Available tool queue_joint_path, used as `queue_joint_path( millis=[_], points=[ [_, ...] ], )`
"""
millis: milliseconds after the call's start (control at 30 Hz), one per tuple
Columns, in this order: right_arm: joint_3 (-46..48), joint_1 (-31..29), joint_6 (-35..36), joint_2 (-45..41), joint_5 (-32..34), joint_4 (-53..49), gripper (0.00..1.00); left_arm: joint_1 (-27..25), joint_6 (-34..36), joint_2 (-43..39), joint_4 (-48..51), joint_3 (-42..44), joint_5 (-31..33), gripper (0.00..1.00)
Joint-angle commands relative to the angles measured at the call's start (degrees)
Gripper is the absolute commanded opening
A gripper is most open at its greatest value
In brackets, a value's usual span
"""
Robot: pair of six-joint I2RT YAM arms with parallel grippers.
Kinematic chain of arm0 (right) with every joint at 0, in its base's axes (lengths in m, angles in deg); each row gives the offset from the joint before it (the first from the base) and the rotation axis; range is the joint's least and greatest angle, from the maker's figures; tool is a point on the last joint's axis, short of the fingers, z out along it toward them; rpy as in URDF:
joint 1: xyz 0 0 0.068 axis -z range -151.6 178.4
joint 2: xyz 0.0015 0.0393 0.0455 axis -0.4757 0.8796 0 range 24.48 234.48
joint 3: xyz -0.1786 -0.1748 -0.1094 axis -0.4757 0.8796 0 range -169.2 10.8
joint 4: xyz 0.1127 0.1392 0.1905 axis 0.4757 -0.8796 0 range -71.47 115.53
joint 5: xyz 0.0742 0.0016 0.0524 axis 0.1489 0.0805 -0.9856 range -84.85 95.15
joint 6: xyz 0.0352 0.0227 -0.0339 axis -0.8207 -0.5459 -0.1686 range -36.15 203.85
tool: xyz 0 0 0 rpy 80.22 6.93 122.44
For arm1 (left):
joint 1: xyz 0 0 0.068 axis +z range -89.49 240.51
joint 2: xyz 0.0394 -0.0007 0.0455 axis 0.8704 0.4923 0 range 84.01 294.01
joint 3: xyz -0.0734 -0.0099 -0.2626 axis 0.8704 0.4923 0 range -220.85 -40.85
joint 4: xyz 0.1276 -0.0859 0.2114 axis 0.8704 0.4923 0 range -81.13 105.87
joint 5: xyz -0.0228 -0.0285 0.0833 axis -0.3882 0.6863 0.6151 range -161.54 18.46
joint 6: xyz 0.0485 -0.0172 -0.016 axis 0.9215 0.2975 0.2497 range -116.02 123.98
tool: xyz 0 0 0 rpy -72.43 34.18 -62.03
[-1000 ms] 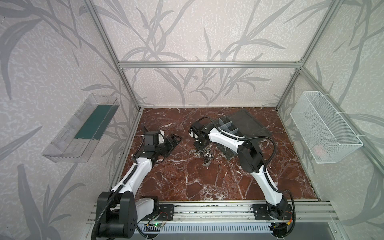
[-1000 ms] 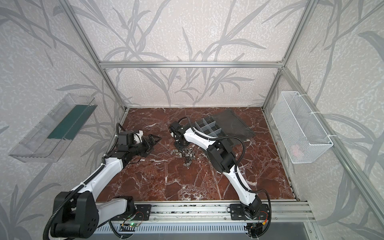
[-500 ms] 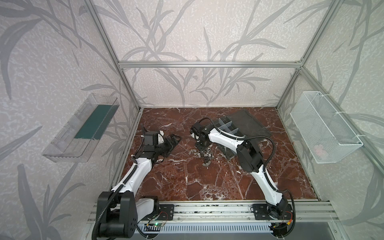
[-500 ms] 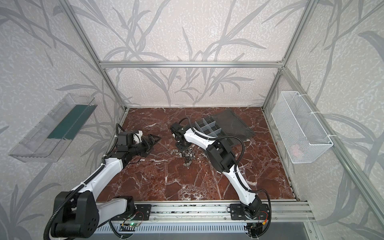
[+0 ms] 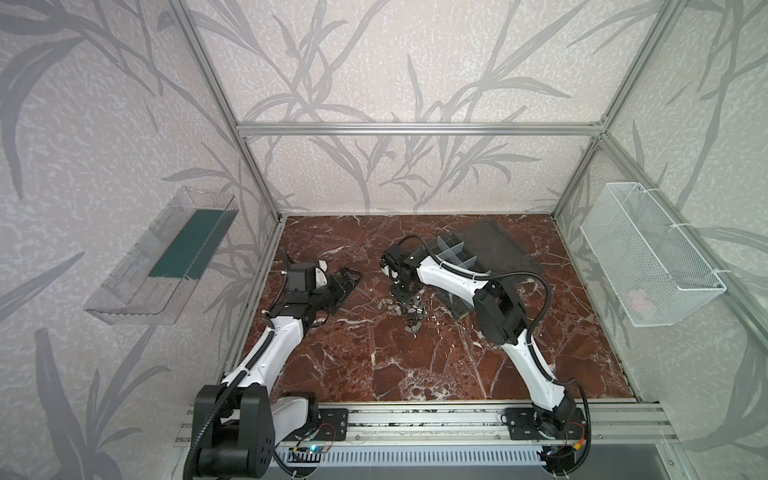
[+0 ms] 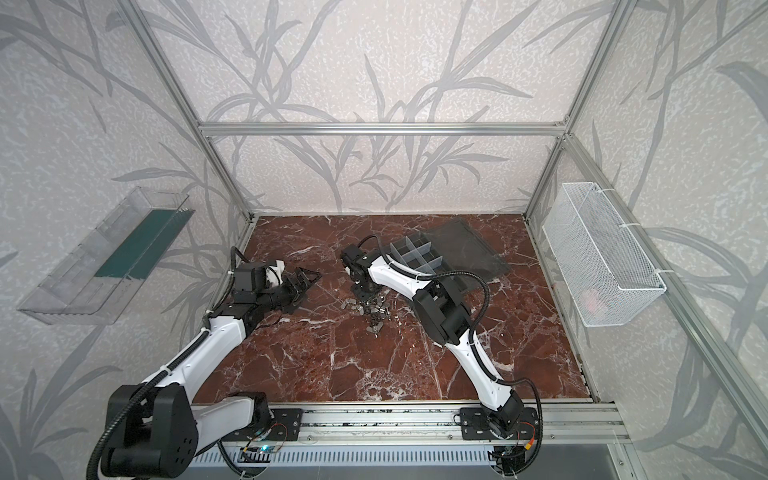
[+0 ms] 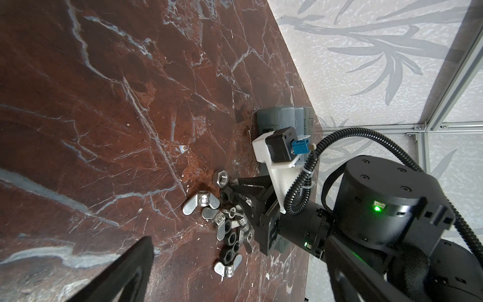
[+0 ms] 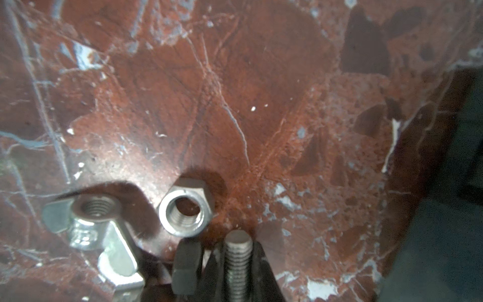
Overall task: Sort the screws and nuts into containers
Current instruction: 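Lift the silver bolt with the right gripper and carry it over the box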
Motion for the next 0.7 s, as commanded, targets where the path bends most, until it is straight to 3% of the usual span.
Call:
queue_joint_path(
  millis=[0, 367, 500, 667],
  points=[
    [-3.4, 1.0, -0.8, -4.1, -0.8, -2.7, 0.09, 0.3, -0.8, -1.3, -1.6, 1.0, -0.8, 0.99],
    [-2.3, 3.6, -1.5, -11.0, -0.7, -3.5, 0.08, -1.4, -0.7, -2.0, -3.0, 1.2, -0.2, 1.0],
    [2.3, 5.3, -2.2, -16.1, -0.8, -2.5, 0.08, -6.3, 0.6, -1.9, -2.3, 0.1, 2.8, 1.0],
    [11.3, 7.4, -3.1, -23.6, -0.6, -0.4, 0.08, -16.6, 1.6, 0.5, -2.5, -2.5, 9.4, 0.99]
  ],
)
